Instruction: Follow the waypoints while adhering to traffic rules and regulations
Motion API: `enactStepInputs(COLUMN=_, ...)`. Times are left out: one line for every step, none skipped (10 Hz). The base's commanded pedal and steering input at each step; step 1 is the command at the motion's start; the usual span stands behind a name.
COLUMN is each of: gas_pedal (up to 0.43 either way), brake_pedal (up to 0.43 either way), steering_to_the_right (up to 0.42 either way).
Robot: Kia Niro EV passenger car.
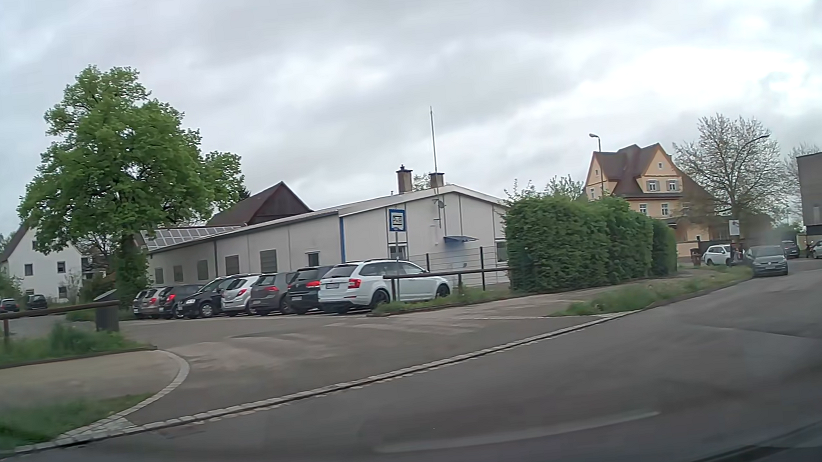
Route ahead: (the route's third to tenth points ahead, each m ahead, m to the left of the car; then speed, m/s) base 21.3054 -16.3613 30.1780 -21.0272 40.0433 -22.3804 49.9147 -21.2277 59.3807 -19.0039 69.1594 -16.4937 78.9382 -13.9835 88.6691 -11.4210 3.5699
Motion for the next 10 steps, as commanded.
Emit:
enactStepInputs(gas_pedal=0.157, brake_pedal=0.000, steering_to_the_right=0.473)
enactStepInputs(gas_pedal=0.169, brake_pedal=0.000, steering_to_the_right=0.473)
enactStepInputs(gas_pedal=0.189, brake_pedal=0.000, steering_to_the_right=0.473)
enactStepInputs(gas_pedal=0.189, brake_pedal=0.000, steering_to_the_right=0.473)
enactStepInputs(gas_pedal=0.189, brake_pedal=0.000, steering_to_the_right=0.472)
enactStepInputs(gas_pedal=0.189, brake_pedal=0.000, steering_to_the_right=0.471)
enactStepInputs(gas_pedal=0.189, brake_pedal=0.000, steering_to_the_right=0.464)
enactStepInputs(gas_pedal=0.189, brake_pedal=0.000, steering_to_the_right=0.451)
enactStepInputs(gas_pedal=0.189, brake_pedal=0.000, steering_to_the_right=0.438)
enactStepInputs(gas_pedal=0.189, brake_pedal=0.000, steering_to_the_right=0.417)
